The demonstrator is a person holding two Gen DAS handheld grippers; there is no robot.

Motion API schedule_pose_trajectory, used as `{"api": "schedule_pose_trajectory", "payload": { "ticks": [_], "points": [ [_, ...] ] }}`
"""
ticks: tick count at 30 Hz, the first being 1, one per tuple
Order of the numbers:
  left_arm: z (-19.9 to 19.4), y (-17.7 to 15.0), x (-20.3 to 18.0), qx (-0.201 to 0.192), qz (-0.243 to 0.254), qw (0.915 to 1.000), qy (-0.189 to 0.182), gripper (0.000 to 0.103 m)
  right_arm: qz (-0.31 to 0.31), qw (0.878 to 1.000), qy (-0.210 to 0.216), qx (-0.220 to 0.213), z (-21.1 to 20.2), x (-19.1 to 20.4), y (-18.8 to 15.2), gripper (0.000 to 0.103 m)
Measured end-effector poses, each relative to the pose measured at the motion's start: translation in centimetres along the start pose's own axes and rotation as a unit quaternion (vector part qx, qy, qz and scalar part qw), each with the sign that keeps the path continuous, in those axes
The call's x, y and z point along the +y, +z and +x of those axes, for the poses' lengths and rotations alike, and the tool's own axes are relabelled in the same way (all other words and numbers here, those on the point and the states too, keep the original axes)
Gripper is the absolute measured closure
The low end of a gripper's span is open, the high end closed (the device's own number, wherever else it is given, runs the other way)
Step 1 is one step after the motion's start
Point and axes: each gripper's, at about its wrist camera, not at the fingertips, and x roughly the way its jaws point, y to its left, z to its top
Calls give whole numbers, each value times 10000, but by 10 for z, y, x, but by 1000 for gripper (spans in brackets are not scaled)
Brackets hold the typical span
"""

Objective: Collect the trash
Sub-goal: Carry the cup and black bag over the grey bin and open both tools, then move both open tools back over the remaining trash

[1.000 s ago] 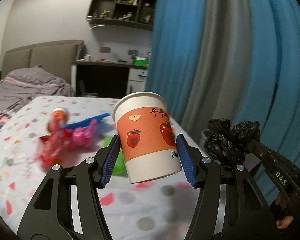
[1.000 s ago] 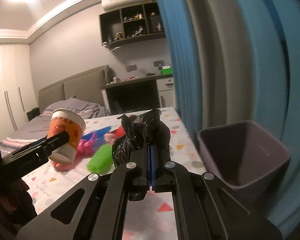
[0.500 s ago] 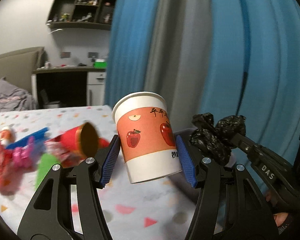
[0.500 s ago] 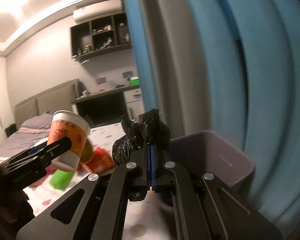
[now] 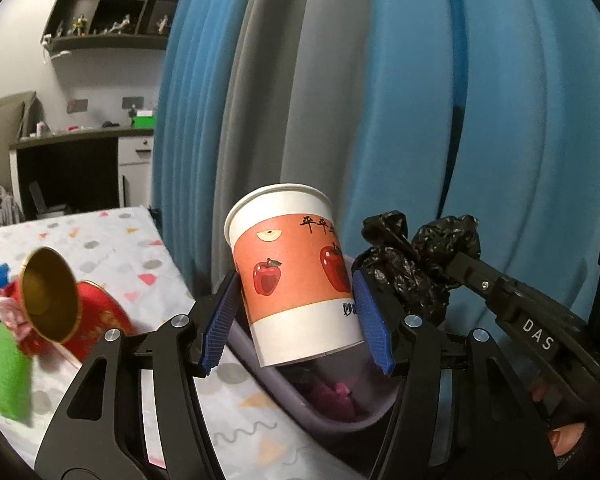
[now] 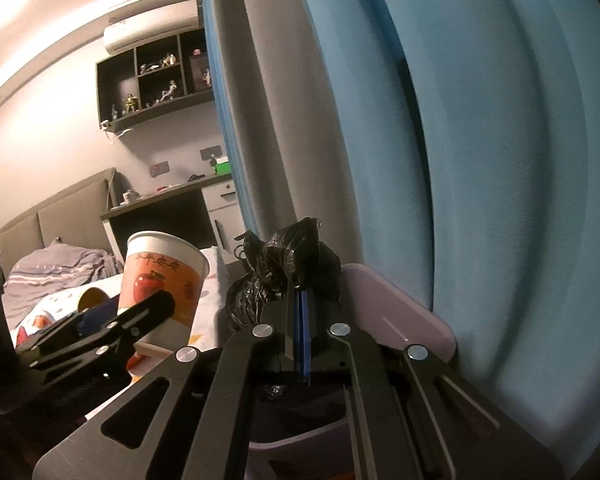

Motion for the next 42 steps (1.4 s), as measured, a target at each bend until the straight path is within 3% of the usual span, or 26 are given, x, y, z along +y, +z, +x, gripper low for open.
{"api": "schedule_pose_trajectory", "payload": {
  "ticks": [26,28,31,35,39,42],
  "points": [
    [57,-13,-1,521,-279,9975,-385,44,112,9991,-124,379,46,-5,6,101],
    [58,-15,0,543,-313,9971,-428,40,129,9989,-97,429,50,-6,5,101],
    [55,-15,3,519,-368,9977,-223,20,153,9986,-92,501,53,-8,3,100],
    [47,-15,15,529,-556,9970,-51,15,270,9984,-120,477,51,-14,1,64],
    [30,-15,27,440,-623,9965,351,13,326,9987,-130,369,40,-13,3,62],
    [12,-17,36,428,-668,9941,740,12,258,9991,-191,264,28,-11,1,50]
  ]
}}
